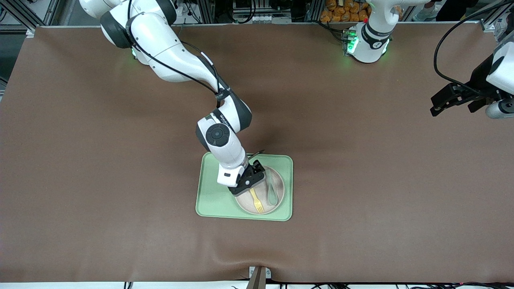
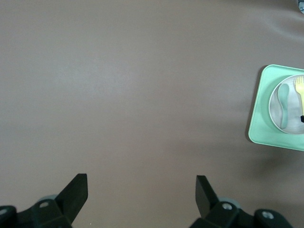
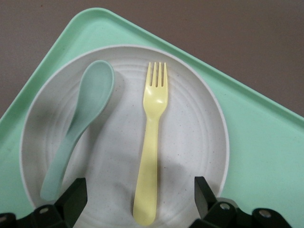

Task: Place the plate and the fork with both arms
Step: 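Lower the right gripper over the yellow fork on the plate, then grasp the yellow fork with the right gripper and lift it, then lower the fork onto the tray beside the plate with the right gripper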

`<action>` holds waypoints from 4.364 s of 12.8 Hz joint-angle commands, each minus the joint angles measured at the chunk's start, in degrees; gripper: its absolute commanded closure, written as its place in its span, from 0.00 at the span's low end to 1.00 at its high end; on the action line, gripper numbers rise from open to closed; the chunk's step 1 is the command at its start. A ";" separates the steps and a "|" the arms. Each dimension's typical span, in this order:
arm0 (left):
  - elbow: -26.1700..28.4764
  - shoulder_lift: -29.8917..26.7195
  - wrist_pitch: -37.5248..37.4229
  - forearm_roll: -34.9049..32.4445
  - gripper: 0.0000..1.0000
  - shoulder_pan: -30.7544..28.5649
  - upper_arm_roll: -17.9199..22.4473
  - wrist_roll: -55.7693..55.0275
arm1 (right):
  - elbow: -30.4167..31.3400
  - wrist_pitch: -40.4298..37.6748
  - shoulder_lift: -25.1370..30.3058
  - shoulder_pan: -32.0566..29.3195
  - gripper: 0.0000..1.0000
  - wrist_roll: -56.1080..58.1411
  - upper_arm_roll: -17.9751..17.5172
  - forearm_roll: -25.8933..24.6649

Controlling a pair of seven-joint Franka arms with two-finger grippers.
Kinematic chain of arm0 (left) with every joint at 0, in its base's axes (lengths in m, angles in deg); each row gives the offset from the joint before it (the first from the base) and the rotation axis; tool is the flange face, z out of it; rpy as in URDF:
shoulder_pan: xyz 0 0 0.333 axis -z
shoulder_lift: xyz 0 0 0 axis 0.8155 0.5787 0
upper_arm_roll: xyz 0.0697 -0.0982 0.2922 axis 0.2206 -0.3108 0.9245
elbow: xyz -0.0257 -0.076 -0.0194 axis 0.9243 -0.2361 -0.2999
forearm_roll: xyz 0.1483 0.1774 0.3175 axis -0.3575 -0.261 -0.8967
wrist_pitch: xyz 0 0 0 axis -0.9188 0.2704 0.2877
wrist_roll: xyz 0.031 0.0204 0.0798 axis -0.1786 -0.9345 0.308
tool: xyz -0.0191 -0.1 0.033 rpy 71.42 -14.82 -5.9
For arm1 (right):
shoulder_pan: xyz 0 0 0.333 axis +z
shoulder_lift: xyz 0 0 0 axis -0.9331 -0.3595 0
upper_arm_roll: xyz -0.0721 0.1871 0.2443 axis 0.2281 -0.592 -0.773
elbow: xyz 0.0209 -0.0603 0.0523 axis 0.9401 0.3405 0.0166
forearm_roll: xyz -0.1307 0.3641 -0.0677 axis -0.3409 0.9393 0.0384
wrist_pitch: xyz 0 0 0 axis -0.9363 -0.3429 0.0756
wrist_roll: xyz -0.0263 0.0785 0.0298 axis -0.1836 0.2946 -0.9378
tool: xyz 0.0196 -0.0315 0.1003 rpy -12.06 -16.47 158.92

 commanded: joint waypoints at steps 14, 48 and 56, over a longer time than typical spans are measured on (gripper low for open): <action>0.72 -0.85 0.98 0.26 0.00 -0.11 0.43 0.06 | -1.44 2.87 -3.19 0.91 0.00 -2.63 0.01 0.67; 0.72 -0.33 1.16 0.17 0.00 -0.20 1.05 0.94 | 22.19 -7.78 18.26 -8.77 1.00 -27.04 2.74 1.02; 0.72 -0.32 1.07 0.08 0.00 -1.07 0.96 1.03 | 24.75 -1.80 14.66 -6.21 1.00 -28.65 2.12 7.97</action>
